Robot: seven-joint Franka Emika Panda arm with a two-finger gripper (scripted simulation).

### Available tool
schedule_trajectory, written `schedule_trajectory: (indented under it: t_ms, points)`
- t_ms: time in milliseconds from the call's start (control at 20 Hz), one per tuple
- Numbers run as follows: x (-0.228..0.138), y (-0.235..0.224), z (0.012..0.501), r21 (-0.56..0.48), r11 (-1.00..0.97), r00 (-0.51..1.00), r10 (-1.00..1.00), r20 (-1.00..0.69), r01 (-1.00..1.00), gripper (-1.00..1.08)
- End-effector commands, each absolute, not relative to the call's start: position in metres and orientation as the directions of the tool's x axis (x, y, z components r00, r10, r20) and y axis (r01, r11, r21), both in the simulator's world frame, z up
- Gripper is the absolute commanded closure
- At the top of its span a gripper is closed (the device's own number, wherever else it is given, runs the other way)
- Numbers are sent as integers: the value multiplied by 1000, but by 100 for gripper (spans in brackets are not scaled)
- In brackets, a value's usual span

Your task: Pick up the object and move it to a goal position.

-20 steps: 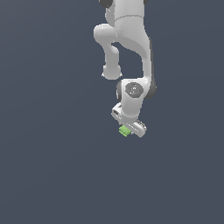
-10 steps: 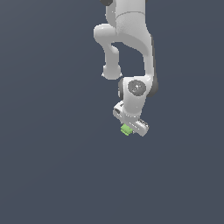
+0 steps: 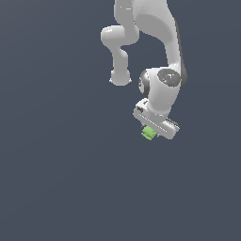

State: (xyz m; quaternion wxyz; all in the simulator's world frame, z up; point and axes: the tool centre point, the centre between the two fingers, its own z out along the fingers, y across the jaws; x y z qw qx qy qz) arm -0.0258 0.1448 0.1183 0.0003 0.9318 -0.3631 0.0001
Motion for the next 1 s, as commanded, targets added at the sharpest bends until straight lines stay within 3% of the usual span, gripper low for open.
schedule_trajectory:
  t_ms: [0,450,950]
  points:
    - [-26,164,141,0,-736,736,-677,1,-677,108]
    - [-22,219,208,0,-736,736,-677,1,-677,108]
    - [-19,239,231,0,-736,736,-677,0,-677,108]
